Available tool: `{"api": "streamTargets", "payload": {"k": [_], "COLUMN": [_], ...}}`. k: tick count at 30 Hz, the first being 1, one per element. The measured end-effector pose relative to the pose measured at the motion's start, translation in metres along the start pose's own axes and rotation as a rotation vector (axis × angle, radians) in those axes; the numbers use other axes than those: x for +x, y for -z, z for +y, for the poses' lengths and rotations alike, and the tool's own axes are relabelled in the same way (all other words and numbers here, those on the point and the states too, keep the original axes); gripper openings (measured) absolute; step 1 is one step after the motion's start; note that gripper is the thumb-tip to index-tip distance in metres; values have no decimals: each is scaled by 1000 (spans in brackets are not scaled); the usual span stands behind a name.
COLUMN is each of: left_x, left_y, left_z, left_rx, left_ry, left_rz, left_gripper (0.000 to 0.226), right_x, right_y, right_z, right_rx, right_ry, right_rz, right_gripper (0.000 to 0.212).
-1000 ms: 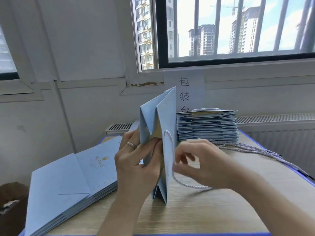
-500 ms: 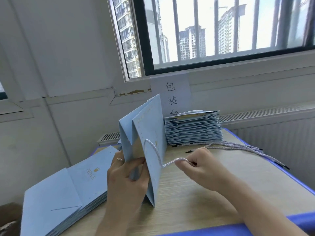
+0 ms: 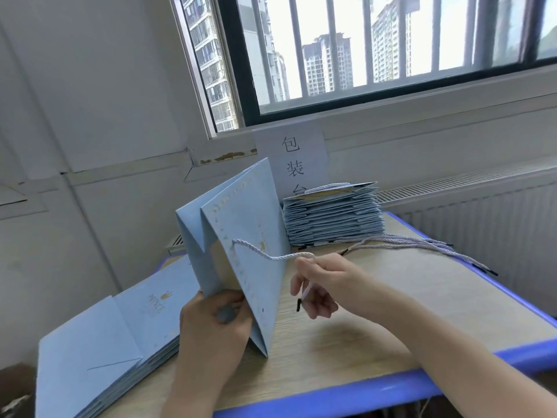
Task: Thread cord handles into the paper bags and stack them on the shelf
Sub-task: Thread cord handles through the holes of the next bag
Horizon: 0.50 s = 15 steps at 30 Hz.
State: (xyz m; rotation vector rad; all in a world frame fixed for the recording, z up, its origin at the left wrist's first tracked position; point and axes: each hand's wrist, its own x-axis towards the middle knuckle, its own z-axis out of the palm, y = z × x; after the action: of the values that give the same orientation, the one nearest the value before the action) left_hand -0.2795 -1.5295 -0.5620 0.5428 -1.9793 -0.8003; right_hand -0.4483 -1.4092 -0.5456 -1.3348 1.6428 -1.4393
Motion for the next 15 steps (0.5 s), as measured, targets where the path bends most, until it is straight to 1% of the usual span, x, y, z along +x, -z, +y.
{"api": "streamTargets", "payload": {"k": [2, 7, 8, 11, 15], "left_x": [1, -2, -3, -4, -4], "left_y": [1, 3, 3, 2, 1], "left_z": [-1, 10, 10, 9, 7], "left_rx": [-49, -133, -142, -124, -67], "left_ry": [19, 14, 16, -14, -53], "left_rz": [16, -36, -58, -114, -134], "left_gripper": [16, 16, 14, 23, 27], "right_x": [-1, -4, -5, -6, -5], "right_y": [0, -1, -2, -4, -6], "right_z": [-1, -3, -3, -4, -3], "right_rx": [11, -22, -27, -48, -43], "right_ry": [30, 126, 137, 163, 169], "right_rz": [-54, -135, -148, -175, -152], "right_gripper": [31, 11, 11, 13, 14]}}
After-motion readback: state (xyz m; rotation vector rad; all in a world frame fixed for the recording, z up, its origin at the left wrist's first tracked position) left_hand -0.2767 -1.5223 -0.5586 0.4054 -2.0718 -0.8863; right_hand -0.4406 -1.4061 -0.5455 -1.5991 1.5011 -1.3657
